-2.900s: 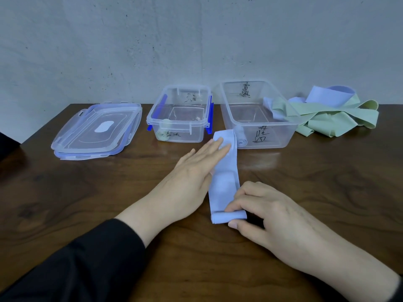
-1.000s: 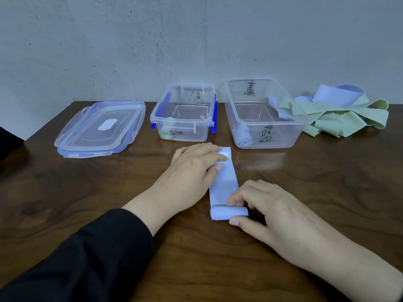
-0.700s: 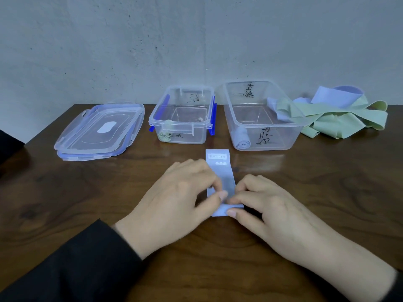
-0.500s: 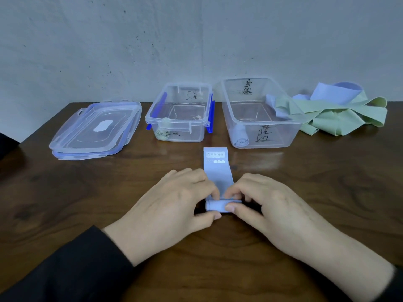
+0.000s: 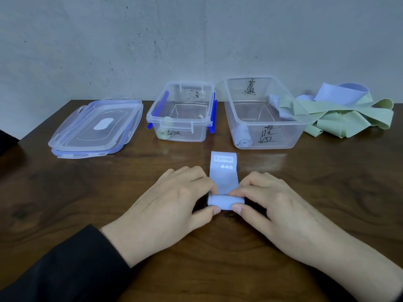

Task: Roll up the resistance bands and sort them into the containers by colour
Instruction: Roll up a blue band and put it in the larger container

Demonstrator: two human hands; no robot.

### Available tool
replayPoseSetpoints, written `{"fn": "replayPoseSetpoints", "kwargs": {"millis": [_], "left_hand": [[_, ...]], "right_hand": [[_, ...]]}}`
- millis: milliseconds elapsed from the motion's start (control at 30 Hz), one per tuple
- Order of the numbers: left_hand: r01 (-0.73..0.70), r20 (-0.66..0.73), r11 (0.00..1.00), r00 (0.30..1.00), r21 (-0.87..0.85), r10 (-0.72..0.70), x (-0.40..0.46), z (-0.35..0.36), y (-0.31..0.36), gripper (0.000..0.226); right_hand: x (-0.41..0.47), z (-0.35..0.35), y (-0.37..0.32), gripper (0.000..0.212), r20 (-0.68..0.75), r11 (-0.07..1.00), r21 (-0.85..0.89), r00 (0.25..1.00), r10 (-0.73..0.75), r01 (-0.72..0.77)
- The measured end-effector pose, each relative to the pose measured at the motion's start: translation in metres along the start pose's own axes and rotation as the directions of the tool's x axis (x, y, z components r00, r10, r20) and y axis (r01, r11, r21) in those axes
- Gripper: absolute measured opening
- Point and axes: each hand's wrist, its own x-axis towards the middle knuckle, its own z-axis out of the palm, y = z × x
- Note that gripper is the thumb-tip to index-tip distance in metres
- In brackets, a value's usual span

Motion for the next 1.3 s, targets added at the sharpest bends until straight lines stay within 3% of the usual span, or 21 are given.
{"fn": "replayPoseSetpoints", "kwargs": {"millis": [267, 533, 700, 867, 1100, 1300], "left_hand": [[0.017, -0.011, 1.000, 1.000, -0.002, -0.017, -0.0004, 0.0014, 0.0010, 0.039], [0.019, -0.015, 1.000, 1.000, 0.010, -0.019, 0.0001, 0.0023, -0.0002, 0.031], [0.031, -0.003, 1.000, 1.000, -0.003, -0.031, 0.0000, 0.0019, 0.0005, 0.036], [0.034, -0.005, 0.999, 0.999, 0.004, -0.034, 0.0000, 0.0014, 0.0010, 0.032], [0.050, -0.008, 0.999, 0.999, 0.009, -0.050, -0.0013, 0.0029, -0.0002, 0.041], [0.040, -0.013, 0.999, 0.999, 0.016, -0.040, -0.0001, 0.0027, 0.0001, 0.028]], "right_hand": [[0.0006, -0.0015, 0.0000, 0.014, -0.017, 0.999, 0.026, 1.000, 0.019, -0.018], [0.0005, -0.0018, 0.0013, 0.032, -0.014, 0.998, 0.043, 0.999, 0.051, -0.050], [0.0009, -0.0032, -0.0002, 0.016, -0.013, 0.997, 0.053, 0.998, 0.058, -0.057], [-0.0007, -0.0036, 0.0001, 0.031, -0.008, 0.998, 0.030, 0.999, 0.053, -0.052], [-0.0002, -0.0028, 0.0007, 0.019, -0.027, 0.997, 0.035, 0.997, 0.067, -0.066], [-0.0009, -0.0030, 0.0014, 0.029, -0.029, 0.997, 0.035, 0.997, 0.075, -0.074]]}}
